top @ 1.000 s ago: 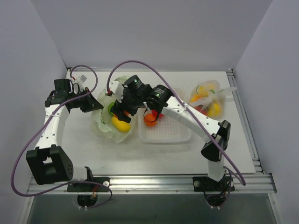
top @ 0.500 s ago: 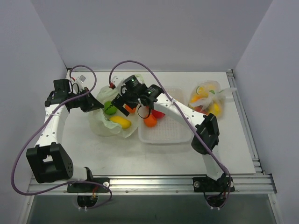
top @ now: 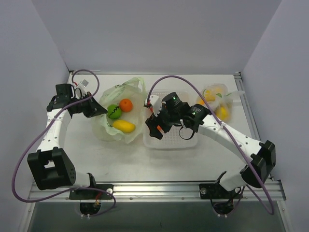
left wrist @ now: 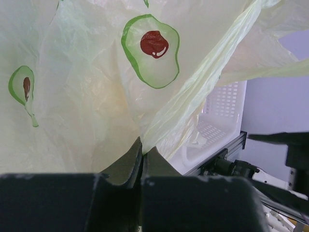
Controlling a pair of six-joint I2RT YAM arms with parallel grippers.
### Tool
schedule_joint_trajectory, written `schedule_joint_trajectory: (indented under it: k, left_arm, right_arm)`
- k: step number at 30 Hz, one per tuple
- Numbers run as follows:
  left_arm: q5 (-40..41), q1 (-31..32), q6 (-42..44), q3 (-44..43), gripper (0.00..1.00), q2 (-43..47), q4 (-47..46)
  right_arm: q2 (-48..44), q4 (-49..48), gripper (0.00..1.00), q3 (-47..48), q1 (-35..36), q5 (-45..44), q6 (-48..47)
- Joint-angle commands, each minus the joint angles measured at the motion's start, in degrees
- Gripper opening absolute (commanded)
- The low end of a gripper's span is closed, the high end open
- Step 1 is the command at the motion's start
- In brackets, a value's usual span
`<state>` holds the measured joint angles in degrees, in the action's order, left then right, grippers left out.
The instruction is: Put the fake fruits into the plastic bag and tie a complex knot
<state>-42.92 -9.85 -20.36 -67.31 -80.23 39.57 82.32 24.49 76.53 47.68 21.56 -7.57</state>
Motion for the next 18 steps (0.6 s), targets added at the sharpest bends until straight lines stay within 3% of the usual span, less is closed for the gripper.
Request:
schedule_joint_trajectory:
  k: [1,7,18]
  left_arm:
    - [-0.6,-0.3,0.2,-0.1,0.01,2.4,-2.2]
    - [-0.7,-0.5,0.4,-0.5,0.01,1.9,-2.3]
    - [-0.6,-1.1,1.2,0.6,0.04,2.1,-2.3]
  right_arm:
    - [4.0,-1.5,0.69,-3.6,-2.8,-6.2,4.0]
    - [13.7,-6.3,0.73,0.5,-5.2,-16.0,6.2]
    - [25.8,-11.9,0.79,1.6,-5.5,-13.4,4.9]
